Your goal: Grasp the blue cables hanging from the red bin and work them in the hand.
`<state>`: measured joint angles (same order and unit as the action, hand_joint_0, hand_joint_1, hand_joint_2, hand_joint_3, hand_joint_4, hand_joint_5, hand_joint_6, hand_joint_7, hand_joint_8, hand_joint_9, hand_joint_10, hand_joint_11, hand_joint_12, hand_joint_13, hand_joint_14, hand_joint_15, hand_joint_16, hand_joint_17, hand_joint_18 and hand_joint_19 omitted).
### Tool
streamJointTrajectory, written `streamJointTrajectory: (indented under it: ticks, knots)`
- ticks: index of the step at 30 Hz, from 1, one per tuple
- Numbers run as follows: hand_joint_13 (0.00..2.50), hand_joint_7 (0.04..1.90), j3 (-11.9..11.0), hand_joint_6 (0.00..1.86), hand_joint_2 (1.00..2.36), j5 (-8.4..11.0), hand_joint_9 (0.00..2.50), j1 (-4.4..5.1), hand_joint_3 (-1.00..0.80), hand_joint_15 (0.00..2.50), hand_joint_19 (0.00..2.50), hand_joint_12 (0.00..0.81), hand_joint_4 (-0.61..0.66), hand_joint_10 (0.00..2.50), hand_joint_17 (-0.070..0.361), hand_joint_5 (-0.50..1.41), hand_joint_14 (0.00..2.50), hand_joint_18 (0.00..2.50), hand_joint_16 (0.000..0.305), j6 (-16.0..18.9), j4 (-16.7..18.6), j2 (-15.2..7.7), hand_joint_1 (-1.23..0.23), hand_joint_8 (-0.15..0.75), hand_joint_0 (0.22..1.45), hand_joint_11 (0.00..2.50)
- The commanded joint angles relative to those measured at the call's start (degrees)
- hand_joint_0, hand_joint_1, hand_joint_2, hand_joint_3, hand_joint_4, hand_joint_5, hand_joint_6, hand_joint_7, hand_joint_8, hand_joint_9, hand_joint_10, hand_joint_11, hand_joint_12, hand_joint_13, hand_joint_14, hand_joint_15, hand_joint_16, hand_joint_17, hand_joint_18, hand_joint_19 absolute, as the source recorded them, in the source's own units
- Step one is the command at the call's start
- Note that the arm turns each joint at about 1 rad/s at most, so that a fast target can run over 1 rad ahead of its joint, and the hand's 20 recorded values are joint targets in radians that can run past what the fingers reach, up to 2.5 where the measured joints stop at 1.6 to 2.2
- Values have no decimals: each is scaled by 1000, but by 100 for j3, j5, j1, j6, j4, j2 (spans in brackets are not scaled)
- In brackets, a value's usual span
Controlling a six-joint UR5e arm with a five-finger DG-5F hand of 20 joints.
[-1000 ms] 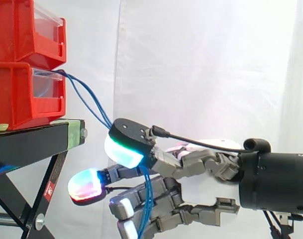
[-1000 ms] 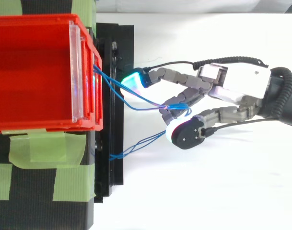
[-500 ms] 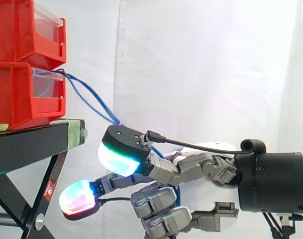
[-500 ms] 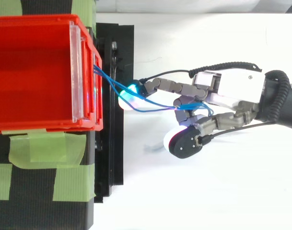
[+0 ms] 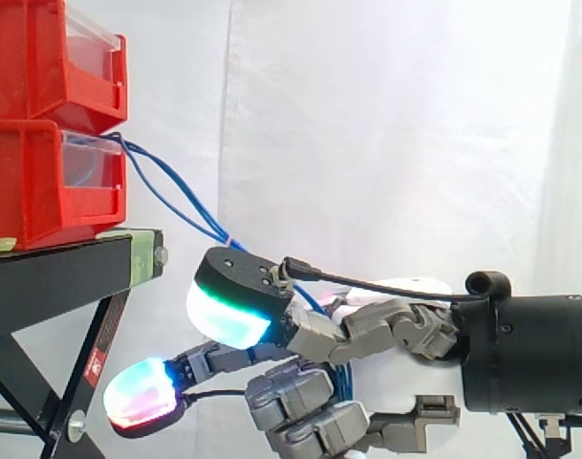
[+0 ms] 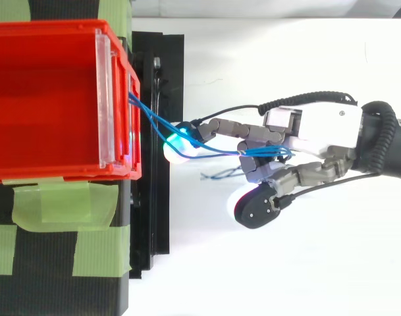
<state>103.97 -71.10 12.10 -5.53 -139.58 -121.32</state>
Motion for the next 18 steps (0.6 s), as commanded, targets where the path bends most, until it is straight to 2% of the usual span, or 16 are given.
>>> streamJointTrajectory:
  ticks: [1, 2, 7, 11, 15, 18]
  knots:
    - [699, 751, 0, 7, 1000, -115, 370, 3, -988, 1503, 1410, 411, 229, 2500, 115, -195, 2500, 1117, 51, -1, 1, 3, -549, 329, 790, 1790]
    - [712, 752, 0, 8, 1000, -150, 376, -6, -985, 1520, 1205, 407, 228, 2500, 117, -184, 2500, 1089, 52, -1, -8, 3, -551, 326, 787, 1833]
    - [794, 769, 0, 7, 1000, -299, 401, -23, -998, 1564, 828, 430, 239, 2500, 125, -155, 2500, 1080, 56, -18, -8, 3, -554, 328, 778, 1899]
    - [897, 775, 0, 7, 1000, -334, 386, -15, -1000, 1597, 692, 466, 238, 2500, 130, -146, 2500, 1092, 58, -88, -8, 3, -554, 325, 764, 1923]
    - [958, 777, 0, 7, 1000, -361, 379, -32, -1000, 1601, 686, 489, 231, 2500, 132, -148, 2500, 1150, 59, -238, 1, 29, -553, 302, 754, 1902]
    - [988, 785, 0, 8, 1000, -361, 387, -41, -1000, 1607, 711, 504, 229, 2500, 134, -142, 2500, 1175, 60, -308, -8, 38, -552, 314, 750, 2133]
